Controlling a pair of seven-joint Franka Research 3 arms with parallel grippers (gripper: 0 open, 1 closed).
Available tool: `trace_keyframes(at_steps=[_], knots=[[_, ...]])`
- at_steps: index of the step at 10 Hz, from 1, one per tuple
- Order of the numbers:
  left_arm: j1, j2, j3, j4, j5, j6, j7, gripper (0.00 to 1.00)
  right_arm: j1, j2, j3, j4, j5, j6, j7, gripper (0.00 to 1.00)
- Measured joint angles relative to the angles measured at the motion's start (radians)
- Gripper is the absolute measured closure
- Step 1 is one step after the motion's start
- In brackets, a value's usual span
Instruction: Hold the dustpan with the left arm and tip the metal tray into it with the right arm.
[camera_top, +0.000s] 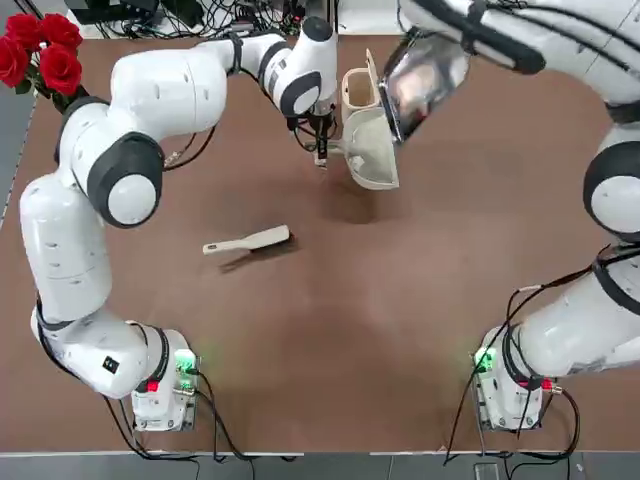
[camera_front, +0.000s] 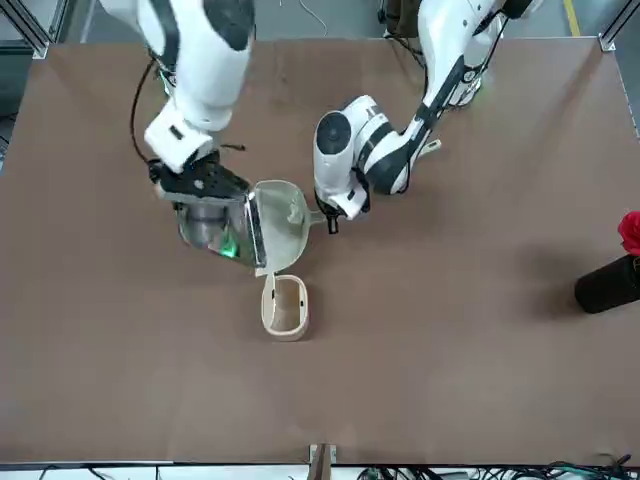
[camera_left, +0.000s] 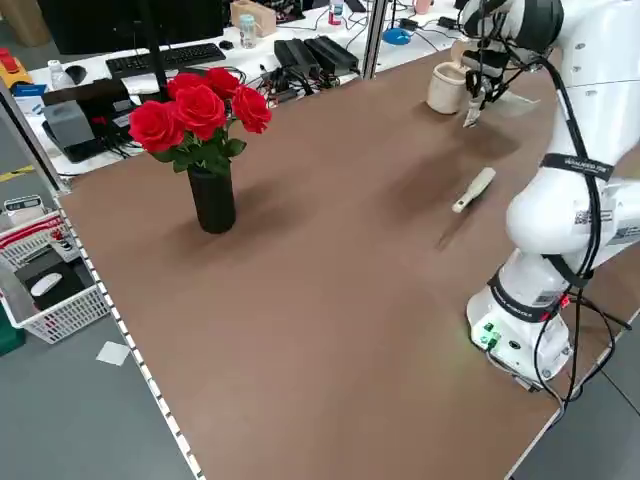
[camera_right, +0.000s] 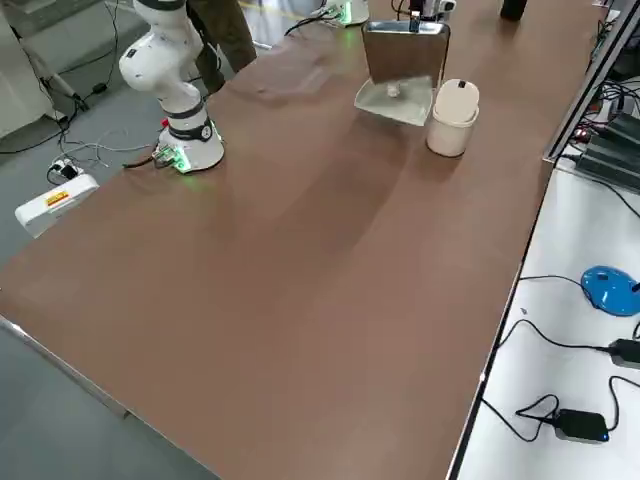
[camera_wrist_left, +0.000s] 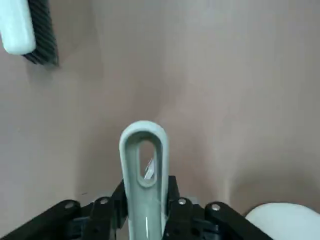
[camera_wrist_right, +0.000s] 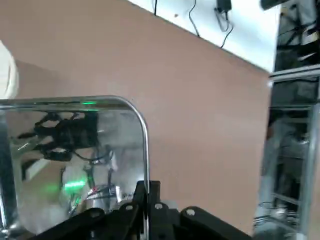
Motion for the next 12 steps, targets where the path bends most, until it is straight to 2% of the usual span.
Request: trace_keyframes(at_steps=[1, 3, 5, 7, 8, 10, 12], knots=[[0.013, -0.022, 0.0, -0.016, 0.0, -0.005, 0.021, 0.68, -0.004, -0.019, -0.062, 0.018, 0.101, 0.008, -0.01, 0.95], [0.051, -0.072, -0.001, -0.073, 0.0, -0.008, 0.091, 0.68, -0.009, -0.071, -0.224, 0.03, 0.307, 0.032, -0.066, 0.95], [0.096, -0.132, -0.006, -0.137, 0.0, -0.009, 0.159, 0.68, -0.01, -0.117, -0.361, 0.025, 0.462, 0.025, -0.112, 0.95], [0.165, -0.193, -0.009, -0.207, 0.0, -0.013, 0.239, 0.68, -0.012, -0.163, -0.508, -0.036, 0.589, 0.031, -0.175, 0.95], [0.208, -0.221, -0.012, -0.24, -0.001, -0.013, 0.286, 0.68, -0.014, -0.187, -0.567, -0.097, 0.632, 0.063, -0.204, 0.95], [0.274, -0.257, -0.014, -0.266, -0.008, -0.035, 0.366, 0.68, -0.014, -0.226, -0.643, -0.228, 0.68, 0.143, -0.266, 0.95], [0.329, -0.274, -0.014, -0.254, -0.01, -0.04, 0.396, 0.68, -0.014, -0.243, -0.703, -0.319, 0.692, 0.183, -0.322, 0.95]])
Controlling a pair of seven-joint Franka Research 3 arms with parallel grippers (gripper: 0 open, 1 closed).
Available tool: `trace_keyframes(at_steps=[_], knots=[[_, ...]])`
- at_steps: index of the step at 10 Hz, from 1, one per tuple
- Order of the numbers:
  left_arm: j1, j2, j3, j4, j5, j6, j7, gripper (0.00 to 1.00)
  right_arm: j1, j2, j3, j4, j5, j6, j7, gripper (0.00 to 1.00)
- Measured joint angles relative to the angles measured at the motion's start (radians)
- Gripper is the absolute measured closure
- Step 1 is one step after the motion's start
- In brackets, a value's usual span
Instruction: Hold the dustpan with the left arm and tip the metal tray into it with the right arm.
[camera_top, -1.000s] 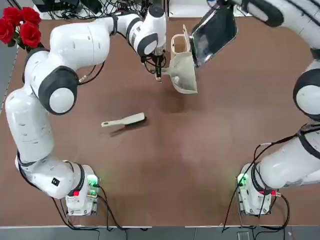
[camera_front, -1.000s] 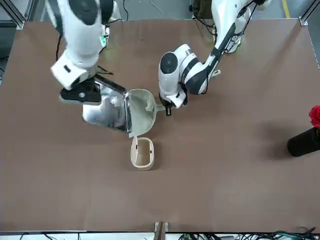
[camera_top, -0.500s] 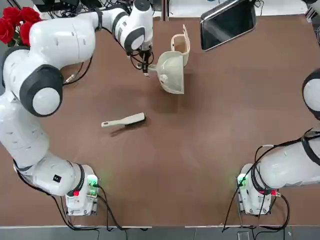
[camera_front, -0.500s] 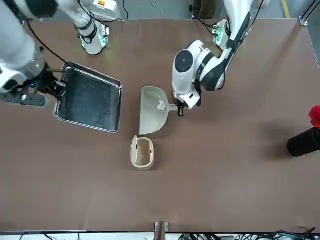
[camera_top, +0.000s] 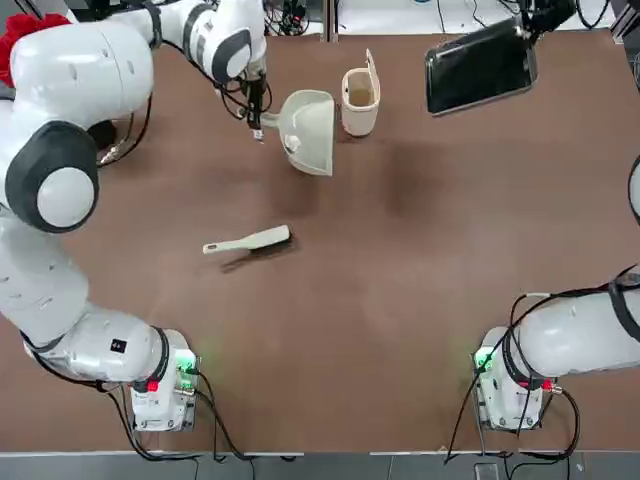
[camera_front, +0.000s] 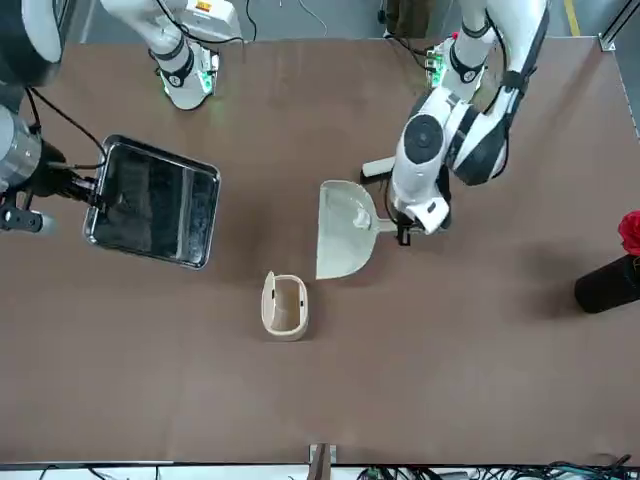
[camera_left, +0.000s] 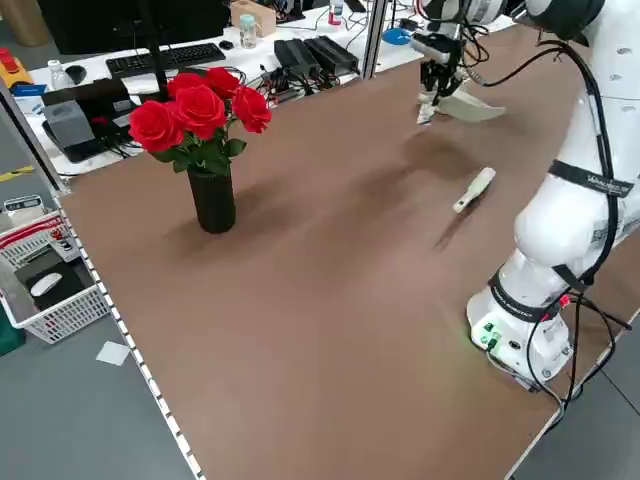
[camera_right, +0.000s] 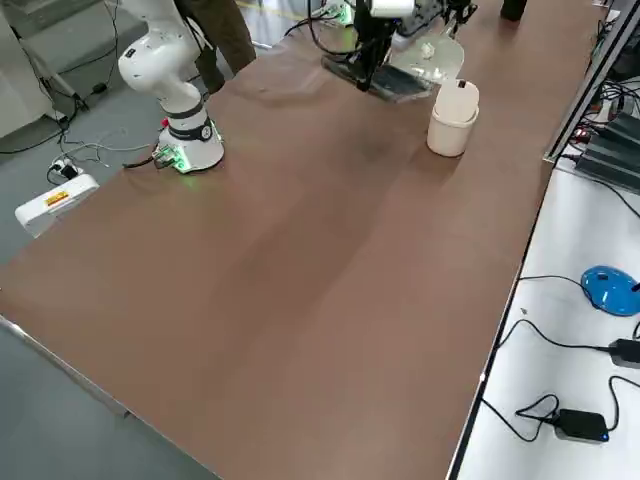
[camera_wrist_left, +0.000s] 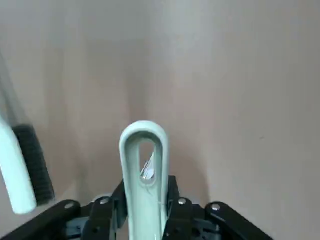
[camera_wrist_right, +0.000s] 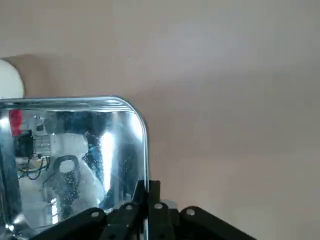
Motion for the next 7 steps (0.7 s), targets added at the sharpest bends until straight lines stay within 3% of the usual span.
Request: trace_keyframes(at_steps=[4, 7], knots=[[0.056, 0.013, 0.014, 0.159, -0.001, -0.003, 0.054, 0.68, -0.007, -0.005, -0.165, -0.21, 0.077, 0.172, -0.195, 0.95], [0.045, 0.11, 0.018, 0.318, 0.02, -0.009, 0.052, 0.68, -0.053, 0.003, -0.175, -0.394, 0.098, 0.382, -0.3, 0.95]])
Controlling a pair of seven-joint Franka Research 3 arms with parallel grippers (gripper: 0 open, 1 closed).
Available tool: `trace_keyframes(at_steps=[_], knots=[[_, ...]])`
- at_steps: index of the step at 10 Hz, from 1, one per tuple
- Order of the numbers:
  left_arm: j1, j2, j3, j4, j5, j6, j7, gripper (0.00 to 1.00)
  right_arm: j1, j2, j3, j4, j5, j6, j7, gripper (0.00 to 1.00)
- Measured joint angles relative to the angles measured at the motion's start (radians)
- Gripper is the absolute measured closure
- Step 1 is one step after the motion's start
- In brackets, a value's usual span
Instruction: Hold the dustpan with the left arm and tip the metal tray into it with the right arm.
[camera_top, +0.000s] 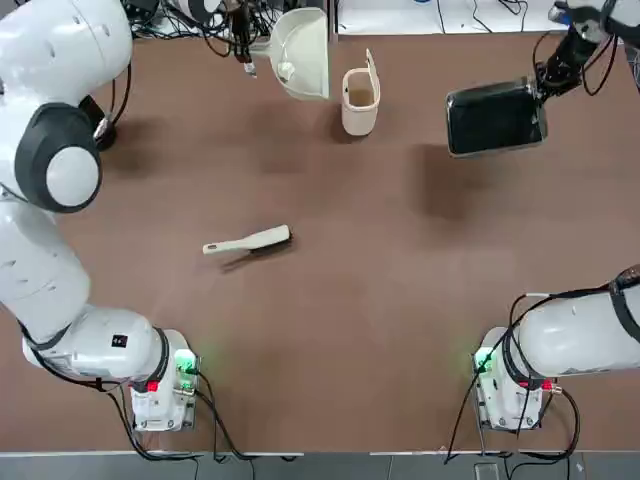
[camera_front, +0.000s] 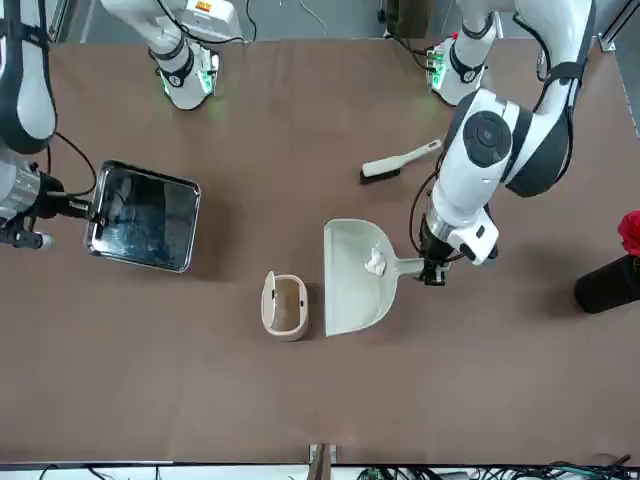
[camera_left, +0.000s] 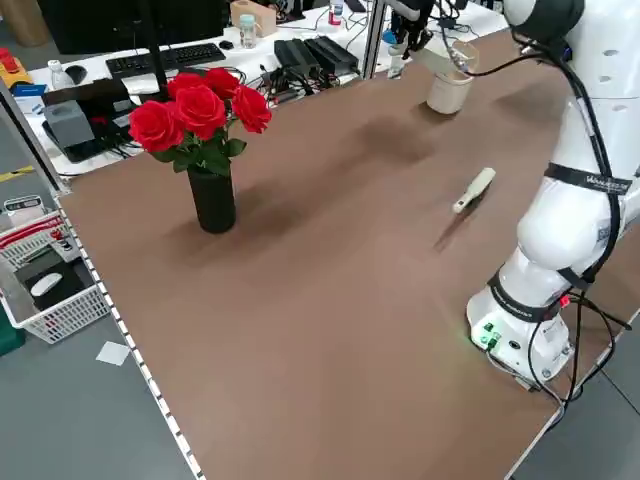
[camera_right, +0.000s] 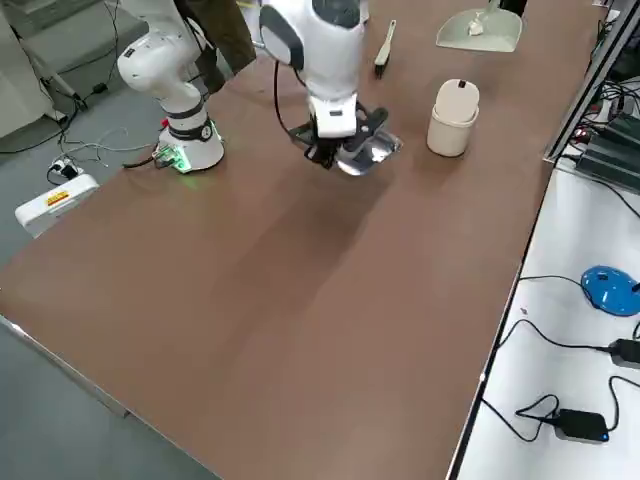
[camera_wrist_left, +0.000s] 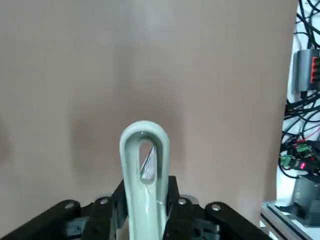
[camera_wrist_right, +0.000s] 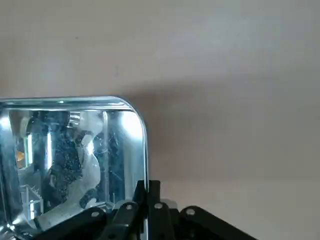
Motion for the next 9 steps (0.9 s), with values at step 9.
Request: trace_keyframes(at_steps=[9], knots=[[-0.241, 0.234, 0.202, 0.279, 0.122, 0.113, -0.048, 0.68, -0.102, 0.325, -0.002, -0.146, 0.389, 0.365, -0.589, 0.95]])
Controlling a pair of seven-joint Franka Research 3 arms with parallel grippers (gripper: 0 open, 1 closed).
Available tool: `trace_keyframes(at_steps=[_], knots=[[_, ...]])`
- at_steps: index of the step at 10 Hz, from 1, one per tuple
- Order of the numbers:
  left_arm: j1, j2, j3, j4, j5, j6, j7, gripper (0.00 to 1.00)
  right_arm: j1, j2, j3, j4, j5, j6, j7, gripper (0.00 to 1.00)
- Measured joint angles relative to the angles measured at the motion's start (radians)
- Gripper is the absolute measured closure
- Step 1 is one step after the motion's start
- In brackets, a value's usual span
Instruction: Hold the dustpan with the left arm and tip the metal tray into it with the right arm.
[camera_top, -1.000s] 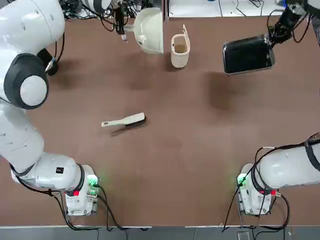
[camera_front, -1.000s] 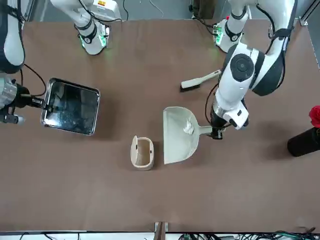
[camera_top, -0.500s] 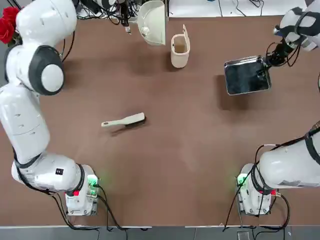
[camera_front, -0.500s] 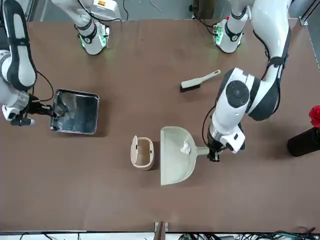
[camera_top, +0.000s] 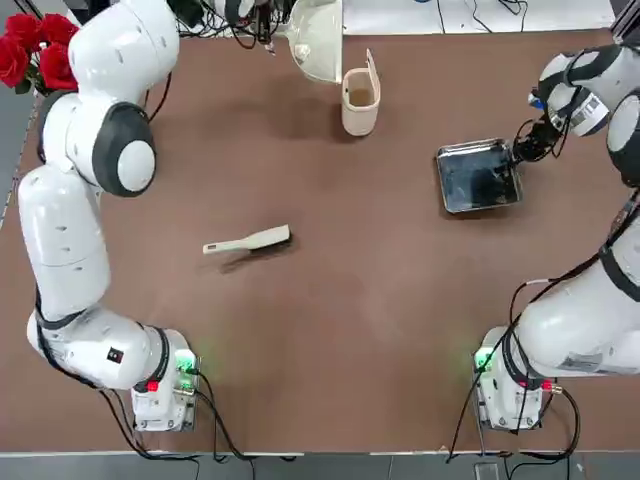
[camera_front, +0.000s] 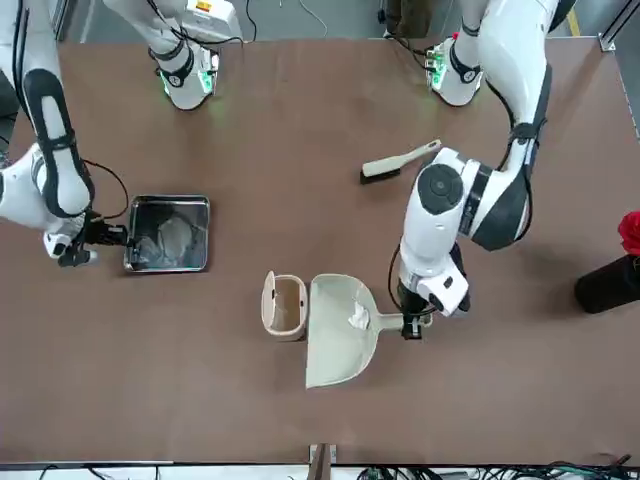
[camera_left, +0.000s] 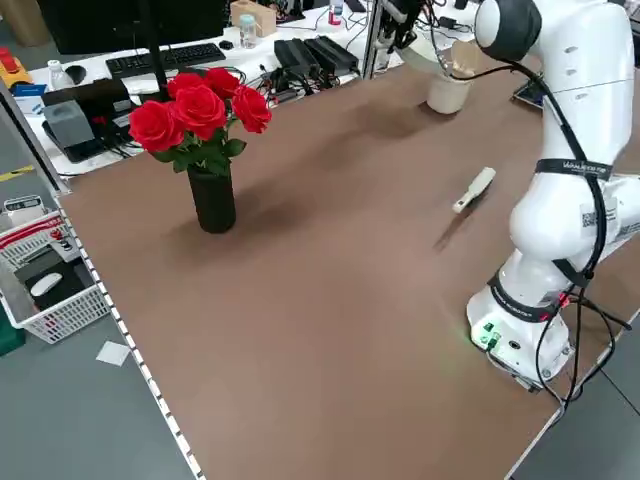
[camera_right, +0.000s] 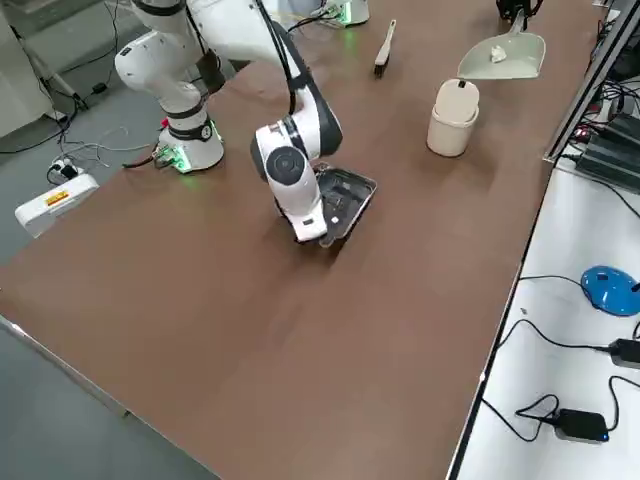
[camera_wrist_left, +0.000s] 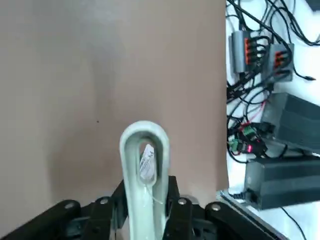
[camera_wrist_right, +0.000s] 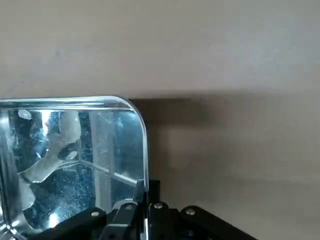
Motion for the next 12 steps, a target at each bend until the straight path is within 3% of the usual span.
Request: trace_keyframes(at_steps=[2, 5, 10, 11, 12], knots=[[-0.071, 0.0, 0.077, 0.003, 0.025, 0.036, -0.042, 0.68, 0.0, 0.006, 0.001, 0.003, 0.015, -0.001, -0.007, 0.95], [-0.282, 0.001, 0.322, 0.011, 0.028, 0.084, -0.113, 0.68, -0.001, 0.006, 0.001, 0.006, 0.047, -0.007, -0.008, 0.83], [-0.344, 0.017, 0.357, 0.015, 0.033, 0.107, -0.132, 0.68, 0.001, -0.034, 0.003, 0.035, 0.047, -0.053, -0.01, 0.09], [-0.364, 0.021, 0.377, 0.015, 0.035, 0.11, -0.133, 0.68, 0.001, -0.076, 0.003, 0.042, 0.031, -0.059, -0.01, 0.01], [-0.388, 0.022, 0.401, 0.016, 0.047, 0.111, -0.133, 0.68, 0.001, -0.125, 0.002, 0.045, -0.001, -0.063, -0.005, 0.0]])
